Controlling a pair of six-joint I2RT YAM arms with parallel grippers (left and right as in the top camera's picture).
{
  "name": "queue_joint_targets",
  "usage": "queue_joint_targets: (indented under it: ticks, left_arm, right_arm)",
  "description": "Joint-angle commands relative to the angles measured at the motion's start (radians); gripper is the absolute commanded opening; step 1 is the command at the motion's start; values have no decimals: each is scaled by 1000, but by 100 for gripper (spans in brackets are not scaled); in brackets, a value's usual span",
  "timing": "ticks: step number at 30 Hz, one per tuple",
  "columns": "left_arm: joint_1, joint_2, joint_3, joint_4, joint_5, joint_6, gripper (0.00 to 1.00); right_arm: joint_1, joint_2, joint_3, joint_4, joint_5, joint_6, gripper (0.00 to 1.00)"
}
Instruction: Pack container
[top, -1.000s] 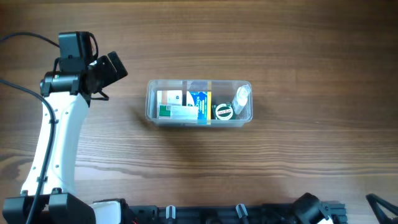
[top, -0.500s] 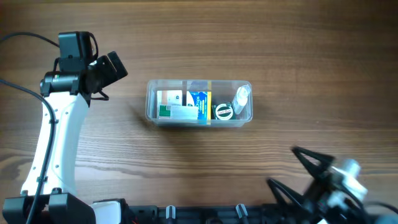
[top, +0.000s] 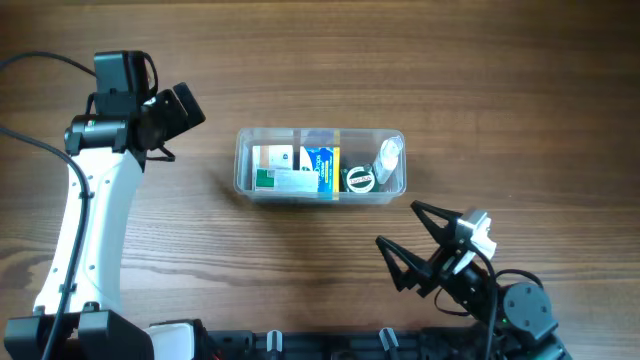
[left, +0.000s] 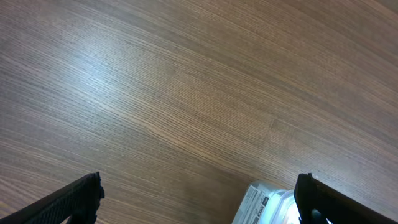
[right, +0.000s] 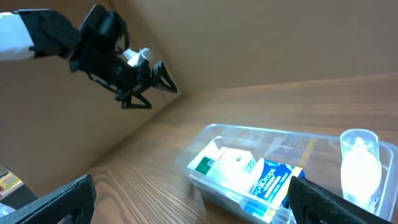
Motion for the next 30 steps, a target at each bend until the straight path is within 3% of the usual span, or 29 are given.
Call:
queue_joint_targets:
  ticks: [1,12,30]
  left_arm:
    - [4,-12,-1,2,-6,-13,100]
    - [4,-12,-1,2,-6,-13,100]
    - [4,-12,-1,3,-6,-13,100]
  right_arm:
    - [3,6,-44,24,16,-4,100]
    - [3,9,-193,121,12,-29,100]
    - [3,18,-193,121,58,-26,100]
